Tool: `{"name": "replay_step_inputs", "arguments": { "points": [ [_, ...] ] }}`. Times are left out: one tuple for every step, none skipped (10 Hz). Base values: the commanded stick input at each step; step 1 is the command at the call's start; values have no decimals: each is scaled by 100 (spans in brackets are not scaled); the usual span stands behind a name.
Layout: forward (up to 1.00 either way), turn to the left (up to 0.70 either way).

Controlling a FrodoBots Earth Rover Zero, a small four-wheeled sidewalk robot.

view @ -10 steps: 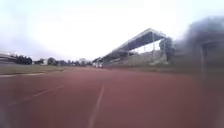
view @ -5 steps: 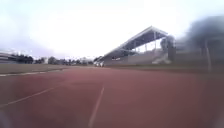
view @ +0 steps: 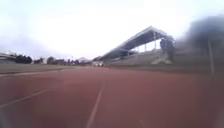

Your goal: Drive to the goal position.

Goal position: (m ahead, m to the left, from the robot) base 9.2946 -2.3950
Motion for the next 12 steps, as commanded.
{"name": "replay_step_inputs", "arguments": {
  "points": [
    [70, 0],
    [70, 0],
    [70, 0],
    [70, 0],
    [70, 0],
    [70, 0],
    [70, 0],
    [70, 0],
    [70, 0],
    [70, 0],
    [70, 0],
    [70, 0]
  ]
}}
